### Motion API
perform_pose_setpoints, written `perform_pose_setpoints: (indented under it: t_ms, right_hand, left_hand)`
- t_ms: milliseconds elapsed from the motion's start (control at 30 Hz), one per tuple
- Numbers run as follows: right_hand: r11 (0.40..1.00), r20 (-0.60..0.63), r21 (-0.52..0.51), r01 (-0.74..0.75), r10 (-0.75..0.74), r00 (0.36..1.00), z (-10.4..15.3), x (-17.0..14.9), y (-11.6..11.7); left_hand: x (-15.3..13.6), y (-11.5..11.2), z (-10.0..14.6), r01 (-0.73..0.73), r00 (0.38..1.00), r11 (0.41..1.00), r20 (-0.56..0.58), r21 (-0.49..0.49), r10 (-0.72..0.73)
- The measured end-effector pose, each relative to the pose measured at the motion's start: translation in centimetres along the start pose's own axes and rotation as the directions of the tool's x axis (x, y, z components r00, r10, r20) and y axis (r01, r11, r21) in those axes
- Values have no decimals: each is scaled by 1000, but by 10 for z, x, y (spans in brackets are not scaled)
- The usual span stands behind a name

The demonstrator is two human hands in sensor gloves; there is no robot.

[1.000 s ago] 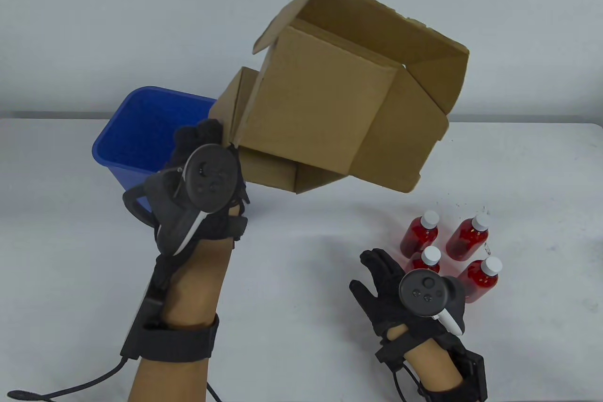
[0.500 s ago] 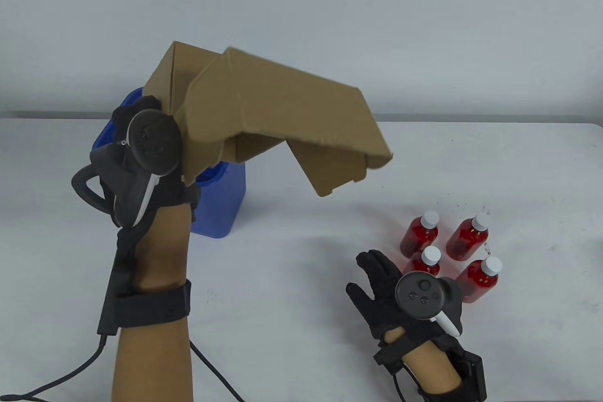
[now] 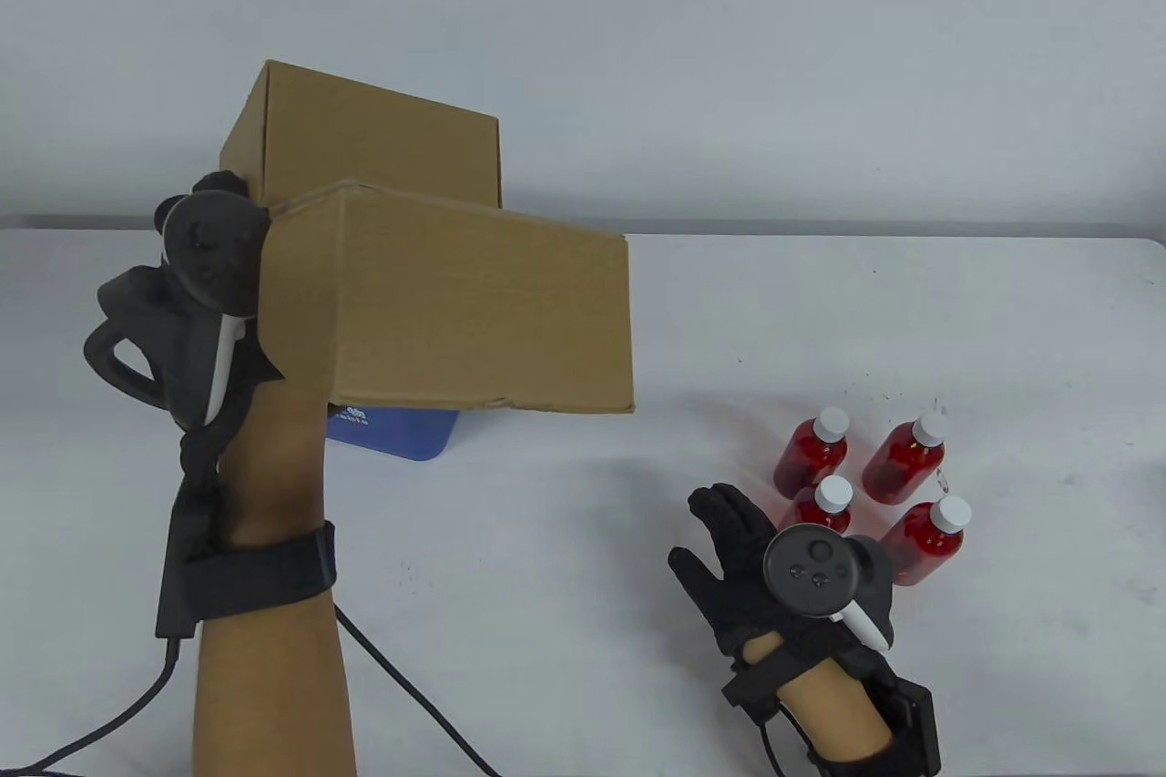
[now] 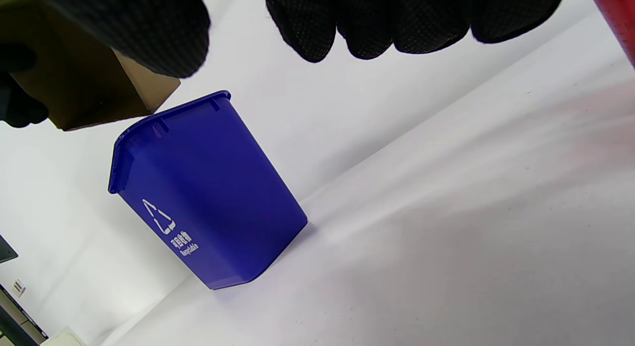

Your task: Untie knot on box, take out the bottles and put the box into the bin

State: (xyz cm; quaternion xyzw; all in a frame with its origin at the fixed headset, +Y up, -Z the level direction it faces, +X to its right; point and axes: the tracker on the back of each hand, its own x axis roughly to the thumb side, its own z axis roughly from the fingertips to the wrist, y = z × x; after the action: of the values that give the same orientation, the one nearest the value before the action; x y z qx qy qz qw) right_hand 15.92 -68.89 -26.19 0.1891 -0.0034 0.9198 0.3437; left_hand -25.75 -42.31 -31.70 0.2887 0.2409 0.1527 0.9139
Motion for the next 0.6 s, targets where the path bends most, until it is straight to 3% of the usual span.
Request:
perform_pose_setpoints:
  t_ms: [300,600]
  right_hand:
    - [1000,-7,13,-8,8,1000,0,0,2]
    - [1000,-5,21,-18,19,1000,0,2,2]
  left_hand:
    - [-24,-35,-22,-101,992,990,-91,-95,93]
    - [-41,-80,-39,-155,962,934,-263,-322,69]
